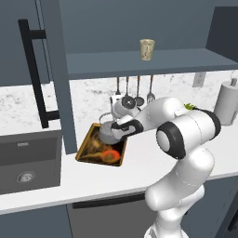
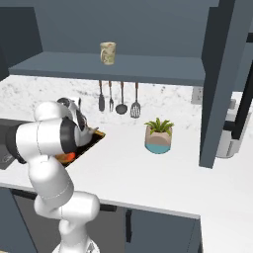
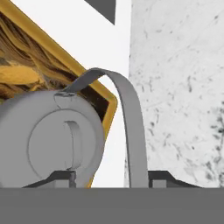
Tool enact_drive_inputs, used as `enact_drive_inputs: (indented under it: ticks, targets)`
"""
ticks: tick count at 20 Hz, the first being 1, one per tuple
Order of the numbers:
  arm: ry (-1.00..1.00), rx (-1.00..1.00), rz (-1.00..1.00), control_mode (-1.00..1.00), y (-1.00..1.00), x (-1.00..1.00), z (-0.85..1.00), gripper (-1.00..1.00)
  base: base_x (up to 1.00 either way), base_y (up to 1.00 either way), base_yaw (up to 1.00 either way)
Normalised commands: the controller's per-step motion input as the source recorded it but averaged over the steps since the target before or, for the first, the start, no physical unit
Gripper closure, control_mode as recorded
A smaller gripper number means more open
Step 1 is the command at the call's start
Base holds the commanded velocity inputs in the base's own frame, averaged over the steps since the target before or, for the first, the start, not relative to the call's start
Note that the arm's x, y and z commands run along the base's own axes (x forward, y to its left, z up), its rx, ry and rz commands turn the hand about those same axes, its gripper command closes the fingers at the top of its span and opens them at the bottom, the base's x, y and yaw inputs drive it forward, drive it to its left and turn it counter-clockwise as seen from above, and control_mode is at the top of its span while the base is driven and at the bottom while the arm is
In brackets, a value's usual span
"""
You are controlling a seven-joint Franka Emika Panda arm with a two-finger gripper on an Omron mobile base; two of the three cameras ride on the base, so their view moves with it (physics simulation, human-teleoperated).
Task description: Pick the kettle from the counter and place it on the tray. Then pick the mug from the cabinet and place it on the tray. Then close the cabinet doors.
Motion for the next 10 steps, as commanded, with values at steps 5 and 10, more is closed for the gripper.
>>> enact_drive_inputs:
  ticks: [5, 10]
  targets:
    - [-0.04, -0.01, 0.05, -1.00, 0.01, -0.01, -0.02, -1.00, 0.00, 0.00, 0.00]
    - [-0.13, 0.00, 0.11, -1.00, 0.01, -0.10, 0.11, -1.00, 0.00, 0.00, 0.00]
